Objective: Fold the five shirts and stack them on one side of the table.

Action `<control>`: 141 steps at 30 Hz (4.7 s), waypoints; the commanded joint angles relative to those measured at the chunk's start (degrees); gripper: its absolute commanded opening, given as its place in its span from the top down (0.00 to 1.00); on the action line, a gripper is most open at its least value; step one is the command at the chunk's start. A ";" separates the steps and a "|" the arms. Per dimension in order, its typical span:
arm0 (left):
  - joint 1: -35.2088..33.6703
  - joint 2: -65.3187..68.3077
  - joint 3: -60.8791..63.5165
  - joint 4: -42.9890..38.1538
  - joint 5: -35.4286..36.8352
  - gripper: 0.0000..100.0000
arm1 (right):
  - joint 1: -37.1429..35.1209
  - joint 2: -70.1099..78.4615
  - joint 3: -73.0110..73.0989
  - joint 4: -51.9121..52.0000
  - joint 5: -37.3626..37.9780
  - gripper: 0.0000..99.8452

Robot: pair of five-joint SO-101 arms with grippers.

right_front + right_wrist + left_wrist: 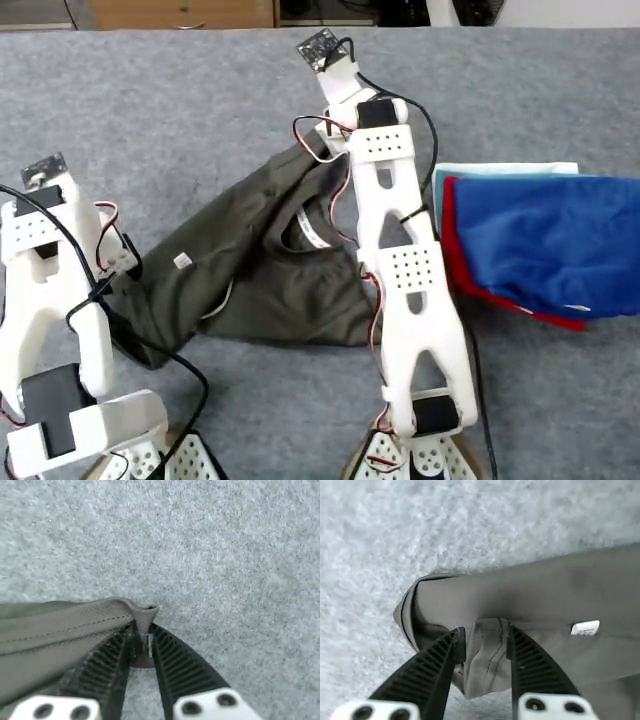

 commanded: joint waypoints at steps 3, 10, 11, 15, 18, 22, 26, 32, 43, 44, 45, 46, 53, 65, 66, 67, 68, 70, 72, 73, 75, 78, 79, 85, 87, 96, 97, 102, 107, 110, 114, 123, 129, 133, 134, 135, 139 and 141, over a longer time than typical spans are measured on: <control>0.62 4.70 -2.73 0.62 1.93 0.85 | -0.48 -0.31 -2.77 -0.35 0.53 1.00; 0.53 9.89 -5.19 0.26 3.08 0.86 | -0.48 -0.31 -2.77 -0.35 0.53 1.00; 0.62 9.89 -5.19 0.26 3.52 0.86 | -0.48 -0.31 -2.77 -0.35 0.53 1.00; 1.32 10.07 -5.63 0.26 3.78 0.86 | -0.57 -0.31 -2.77 -0.35 0.53 1.00; 2.90 10.33 -5.54 0.26 3.96 0.86 | -0.57 -0.31 -2.77 -0.35 0.53 1.00; 5.36 10.42 -5.19 0.18 3.87 0.86 | -0.57 -0.31 -2.77 -0.35 0.53 1.00; 5.45 10.42 -5.19 0.18 3.69 0.86 | -0.57 -0.31 -2.77 -0.35 0.53 1.00; 5.19 10.42 -5.27 0.09 3.96 0.95 | -0.57 -0.31 -2.68 -0.97 0.53 1.00; 5.36 10.51 -4.75 -1.41 3.96 0.98 | -0.48 -0.31 -2.68 -1.05 0.53 1.00; 5.27 10.51 -4.92 -1.41 3.96 0.98 | -0.48 -0.31 -2.68 -1.05 0.53 1.00; 5.19 10.51 -5.10 -1.41 3.96 0.98 | -0.48 -0.31 -2.68 -1.05 0.53 1.00; 5.19 10.24 -5.10 -1.49 3.96 0.98 | -0.48 -0.31 -2.68 -1.05 0.53 1.00; 5.36 10.24 -6.59 -1.41 3.60 0.98 | -0.48 -0.31 -2.68 -1.05 0.53 1.00; 2.99 10.42 -15.56 10.81 3.52 0.82 | -0.48 -0.31 -2.68 -1.05 0.53 1.00; 2.46 10.51 -15.74 10.81 3.52 0.82 | -0.48 -0.31 -2.68 -1.05 0.53 1.00; 2.29 10.51 -15.74 10.73 3.52 0.82 | -0.48 -0.31 -2.68 -1.05 0.53 1.00; 2.29 10.51 -15.56 10.64 3.52 0.82 | -0.48 -0.31 -2.68 -1.05 0.53 1.00; 2.37 10.51 -14.33 10.02 3.52 0.82 | -0.48 -0.31 -2.68 -1.05 0.53 1.00; 2.20 10.51 -12.04 8.26 3.43 0.82 | -0.48 -0.31 -2.68 -1.05 0.53 1.00; 2.11 10.51 -10.81 7.12 3.43 0.82 | -0.48 -0.31 -2.68 -1.05 0.53 1.00; 2.11 10.51 -8.70 5.45 3.43 0.82 | -0.48 -0.31 -2.68 -1.05 0.53 1.00; 2.46 10.51 -7.12 3.60 3.52 0.82 | -0.48 -0.31 -2.68 -1.05 0.53 1.00; 2.55 10.51 -7.03 3.43 3.52 0.82 | -0.48 -0.31 -2.68 -1.05 0.53 1.00; 2.37 10.59 -5.36 2.55 3.52 0.82 | -0.48 -0.31 -2.68 -1.05 0.53 1.00; 2.46 10.68 -3.78 1.14 3.52 0.82 | -0.48 -0.31 -2.68 -1.05 0.53 1.00; 2.37 15.08 -5.10 0.09 3.52 0.84 | -0.48 -0.31 -2.68 -1.05 0.53 1.00; 2.37 15.78 -5.10 -0.44 3.52 0.85 | -0.48 -0.31 -2.68 -1.05 0.53 1.00; 1.93 17.10 -5.10 -1.85 3.52 0.93 | -0.48 -0.31 -2.68 -1.05 0.53 1.00; 2.29 17.10 -7.38 -1.41 3.52 0.94 | -0.48 -0.31 -2.68 -1.05 0.53 1.00; 2.46 17.10 -9.67 0.09 2.64 0.94 | -0.48 -0.31 -2.68 -1.05 0.53 1.00; 2.29 17.10 -14.51 3.69 1.05 0.94 | -0.48 -0.31 -2.68 -1.14 0.53 1.00; 2.46 17.10 -26.81 11.69 1.05 0.98 | -0.48 -0.31 -2.68 -1.14 0.53 1.00; 2.11 15.78 -28.57 12.13 1.05 0.98 | -0.66 -0.31 -2.68 -1.14 0.53 1.00; 1.93 8.92 -30.95 13.80 -2.73 0.98 | -1.19 -0.84 -3.21 0.62 2.46 1.00; 1.93 6.55 -31.65 13.80 -3.69 0.98 | -1.19 -1.10 -4.09 1.93 2.37 1.00; 1.93 4.00 -32.26 13.80 -4.84 0.98 | -1.10 -1.89 -6.55 4.04 2.37 1.00; -0.09 -5.76 -36.48 13.71 -8.35 0.98 | 0.13 -6.81 -14.81 13.27 -0.79 1.00; -2.90 -9.36 -39.91 14.51 -7.47 0.98 | 0.31 -15.16 -13.93 17.23 -1.49 1.00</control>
